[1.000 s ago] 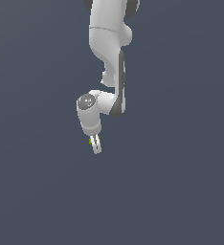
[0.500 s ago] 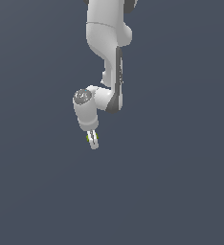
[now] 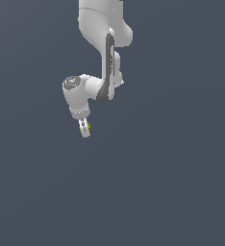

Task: Pick up the object and move it to a goal position.

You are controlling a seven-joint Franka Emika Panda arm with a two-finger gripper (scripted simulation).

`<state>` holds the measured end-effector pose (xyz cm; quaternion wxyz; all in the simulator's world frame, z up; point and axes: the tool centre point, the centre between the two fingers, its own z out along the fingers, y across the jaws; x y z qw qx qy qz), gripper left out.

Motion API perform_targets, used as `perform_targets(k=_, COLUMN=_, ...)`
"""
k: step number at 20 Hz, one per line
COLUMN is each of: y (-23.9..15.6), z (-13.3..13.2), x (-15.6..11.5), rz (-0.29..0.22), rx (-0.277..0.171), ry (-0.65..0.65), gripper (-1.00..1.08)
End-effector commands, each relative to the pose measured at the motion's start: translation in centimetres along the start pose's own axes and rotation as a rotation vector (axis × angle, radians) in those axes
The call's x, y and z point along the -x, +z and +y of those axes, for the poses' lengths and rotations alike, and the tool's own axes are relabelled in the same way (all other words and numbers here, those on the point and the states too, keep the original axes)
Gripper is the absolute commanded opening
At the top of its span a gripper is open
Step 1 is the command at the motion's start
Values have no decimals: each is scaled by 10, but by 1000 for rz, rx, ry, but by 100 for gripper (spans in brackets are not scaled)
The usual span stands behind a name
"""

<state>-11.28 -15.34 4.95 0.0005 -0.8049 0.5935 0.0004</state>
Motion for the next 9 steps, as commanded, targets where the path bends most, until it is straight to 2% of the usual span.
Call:
perform_targets(k=1, y=-6, z=13, x=-6, rz=0, rx=0, ry=-1, gripper=-100)
perform_targets(k=9, y=-15, z=30, x=-15, rz=1, rx=0, ry=-1, gripper=-100)
